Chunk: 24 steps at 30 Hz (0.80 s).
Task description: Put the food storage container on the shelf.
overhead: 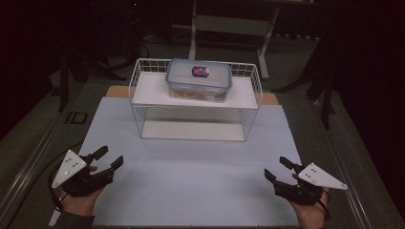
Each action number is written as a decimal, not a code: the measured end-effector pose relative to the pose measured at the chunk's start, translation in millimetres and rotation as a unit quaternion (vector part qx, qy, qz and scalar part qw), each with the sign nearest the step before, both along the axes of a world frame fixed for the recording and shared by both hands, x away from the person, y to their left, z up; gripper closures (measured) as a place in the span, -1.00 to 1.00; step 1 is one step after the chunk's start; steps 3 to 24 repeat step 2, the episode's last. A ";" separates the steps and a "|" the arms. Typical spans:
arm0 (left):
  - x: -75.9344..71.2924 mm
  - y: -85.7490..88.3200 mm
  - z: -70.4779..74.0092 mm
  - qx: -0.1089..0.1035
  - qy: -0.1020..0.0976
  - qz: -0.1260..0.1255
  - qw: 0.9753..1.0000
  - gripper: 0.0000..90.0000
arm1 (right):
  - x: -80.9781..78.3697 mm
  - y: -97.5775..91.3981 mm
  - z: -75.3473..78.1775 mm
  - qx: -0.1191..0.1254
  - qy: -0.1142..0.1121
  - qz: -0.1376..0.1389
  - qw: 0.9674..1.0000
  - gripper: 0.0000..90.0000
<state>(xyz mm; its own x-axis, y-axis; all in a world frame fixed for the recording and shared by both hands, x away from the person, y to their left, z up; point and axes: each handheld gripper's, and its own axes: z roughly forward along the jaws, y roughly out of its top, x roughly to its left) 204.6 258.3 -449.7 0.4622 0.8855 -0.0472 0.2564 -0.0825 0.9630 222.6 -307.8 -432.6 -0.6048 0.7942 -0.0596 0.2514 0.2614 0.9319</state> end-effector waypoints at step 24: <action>2.3 -1.8 -2.9 0.005 0.007 -0.003 1.000 -0.21 | 0.7 1.8 -2.5 -0.003 0.000 0.001 1.000 -0.36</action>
